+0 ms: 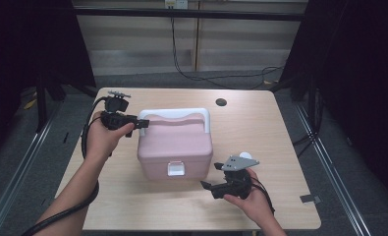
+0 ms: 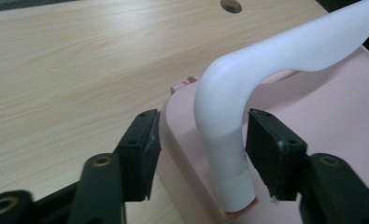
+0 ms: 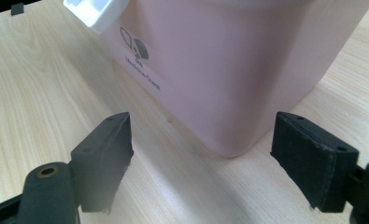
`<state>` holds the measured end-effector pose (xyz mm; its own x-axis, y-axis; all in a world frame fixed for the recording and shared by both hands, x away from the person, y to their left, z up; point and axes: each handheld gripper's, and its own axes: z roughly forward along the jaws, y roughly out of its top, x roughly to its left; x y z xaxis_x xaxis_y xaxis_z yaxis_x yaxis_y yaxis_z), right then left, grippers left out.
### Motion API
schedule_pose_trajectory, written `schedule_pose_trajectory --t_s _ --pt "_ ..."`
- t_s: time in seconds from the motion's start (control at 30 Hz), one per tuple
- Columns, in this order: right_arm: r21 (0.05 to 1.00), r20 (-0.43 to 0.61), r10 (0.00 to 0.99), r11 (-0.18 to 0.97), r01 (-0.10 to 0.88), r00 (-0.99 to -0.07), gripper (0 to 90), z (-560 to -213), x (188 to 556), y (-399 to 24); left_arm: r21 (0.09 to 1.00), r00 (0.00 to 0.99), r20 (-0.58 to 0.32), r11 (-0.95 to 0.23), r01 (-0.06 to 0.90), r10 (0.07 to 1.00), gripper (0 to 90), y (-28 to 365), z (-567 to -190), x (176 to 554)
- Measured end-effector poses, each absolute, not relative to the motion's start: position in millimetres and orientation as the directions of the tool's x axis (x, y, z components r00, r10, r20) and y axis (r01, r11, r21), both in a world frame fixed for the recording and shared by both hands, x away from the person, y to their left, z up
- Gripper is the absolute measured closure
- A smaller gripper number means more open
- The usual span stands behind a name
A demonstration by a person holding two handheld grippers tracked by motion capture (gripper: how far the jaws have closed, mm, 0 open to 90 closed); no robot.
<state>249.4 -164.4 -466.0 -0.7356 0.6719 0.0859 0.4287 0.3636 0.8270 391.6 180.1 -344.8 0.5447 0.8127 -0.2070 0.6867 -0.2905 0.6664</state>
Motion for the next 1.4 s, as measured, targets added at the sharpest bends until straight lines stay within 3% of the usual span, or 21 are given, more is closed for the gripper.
schedule_pose_trajectory --t_s 0.23,0.37,0.9,1.4 --pt "0.823 0.092 0.678 0.36 0.438 -0.729 20.2 -464.0 249.9 -165.7 0.634 0.519 -0.22 -0.283 0.72 0.826 56.7 175.9 -338.5 394.5" --pt "0.821 0.097 0.679 0.359 0.445 -0.727 20.8 -461.2 249.2 -166.1 0.616 0.507 -0.244 -0.272 0.739 0.827 68.6 173.5 -334.1 395.1" --pt "0.826 0.122 0.643 0.356 0.436 -0.756 39.1 -435.9 248.4 -173.6 0.577 0.475 -0.279 -0.249 0.777 0.835 69.3 172.3 -320.8 399.1" --pt "0.824 0.159 0.648 0.328 0.462 -0.745 46.7 -415.5 252.4 -175.6 0.569 0.48 -0.272 -0.263 0.779 0.834 69.3 171.5 -307.7 399.9"
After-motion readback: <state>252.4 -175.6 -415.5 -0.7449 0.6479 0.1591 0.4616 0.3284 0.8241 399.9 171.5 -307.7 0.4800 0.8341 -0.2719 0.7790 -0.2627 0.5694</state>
